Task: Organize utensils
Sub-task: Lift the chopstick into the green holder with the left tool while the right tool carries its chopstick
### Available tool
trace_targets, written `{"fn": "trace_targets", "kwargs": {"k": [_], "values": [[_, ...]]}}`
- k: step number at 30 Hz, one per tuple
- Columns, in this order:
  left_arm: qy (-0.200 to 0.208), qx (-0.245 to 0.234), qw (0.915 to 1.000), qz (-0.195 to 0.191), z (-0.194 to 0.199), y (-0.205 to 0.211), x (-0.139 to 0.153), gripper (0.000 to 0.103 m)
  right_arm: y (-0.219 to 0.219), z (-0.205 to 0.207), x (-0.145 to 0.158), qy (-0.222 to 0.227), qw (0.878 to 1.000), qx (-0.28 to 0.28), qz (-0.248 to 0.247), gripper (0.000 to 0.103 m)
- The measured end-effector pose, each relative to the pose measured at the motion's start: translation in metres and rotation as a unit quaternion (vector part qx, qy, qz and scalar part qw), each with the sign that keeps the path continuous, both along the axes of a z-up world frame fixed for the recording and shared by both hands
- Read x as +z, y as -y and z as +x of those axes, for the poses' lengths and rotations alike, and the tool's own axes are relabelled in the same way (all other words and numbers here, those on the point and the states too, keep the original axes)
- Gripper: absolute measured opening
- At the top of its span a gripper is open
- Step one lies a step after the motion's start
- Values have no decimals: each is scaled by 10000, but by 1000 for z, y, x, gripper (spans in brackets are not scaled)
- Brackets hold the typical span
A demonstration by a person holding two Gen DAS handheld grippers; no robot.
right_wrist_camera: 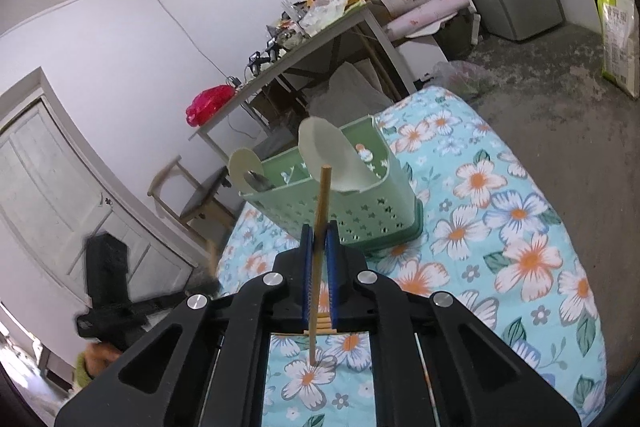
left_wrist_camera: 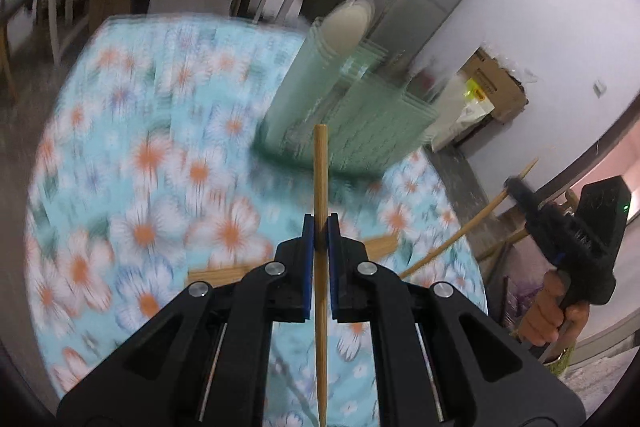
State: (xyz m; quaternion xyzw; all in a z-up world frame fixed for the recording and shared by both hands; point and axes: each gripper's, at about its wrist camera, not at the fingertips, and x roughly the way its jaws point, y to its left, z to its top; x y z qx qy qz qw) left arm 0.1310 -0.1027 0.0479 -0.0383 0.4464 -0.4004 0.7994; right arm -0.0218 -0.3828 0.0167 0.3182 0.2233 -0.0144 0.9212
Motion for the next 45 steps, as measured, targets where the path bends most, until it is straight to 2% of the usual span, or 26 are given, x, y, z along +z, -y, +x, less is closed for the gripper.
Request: {"fn": "trace_targets", "kwargs": {"k": [4, 8, 10, 12, 15, 17, 21, 25, 27, 32, 38, 40, 42, 45], "values": [[772, -1, 9968, -209, 1, 14, 46, 5, 1, -1, 3, 34, 10000, -7, -71, 7], [1491, 36, 9867, -646, 8, 33, 95, 5, 1, -2, 3, 11, 10000, -15, -23, 7], [1778, 47, 9791, -987, 12, 41, 117, 5, 3, -2, 3, 3, 10000, -25, 9, 7], [2101, 124, 9678, -1379, 18, 49, 138, 5, 5, -2, 1, -1, 10000, -24, 54, 7], [2314, 295, 9539, -1887, 31, 63, 158, 5, 7, -1, 0, -19, 10000, -20, 92, 7], [2506, 437, 9452, -2048, 37, 74, 164, 5, 7, 0, -1, -28, 9999, -18, 100, 7], [2842, 581, 9406, -1762, 50, 113, 153, 5, 9, 0, -1, -49, 9999, -23, 112, 7], [2807, 608, 9481, -1365, 62, 144, 131, 5, 10, 2, -3, -92, 9999, -19, 134, 7], [2851, 660, 9491, -1167, 66, 155, 120, 5, 11, 3, -3, -109, 9998, -17, 146, 7], [2857, 728, 9509, -942, 72, 160, 103, 5, 11, 4, -3, -116, 9998, -24, 137, 7], [3021, 745, 9467, -837, 68, 156, 94, 6, 11, 2, -3, -131, 9998, -42, 144, 7], [2982, 777, 9476, -846, 65, 151, 92, 12, 10, 2, -3, -130, 9998, -46, 131, 7], [2941, 823, 9480, -899, 64, 145, 90, 23, 9, 1, -2, -131, 9998, -49, 117, 7], [2946, 850, 9477, -889, 60, 136, 90, 27, 9, 1, -2, -128, 9999, -49, 102, 7]]}}
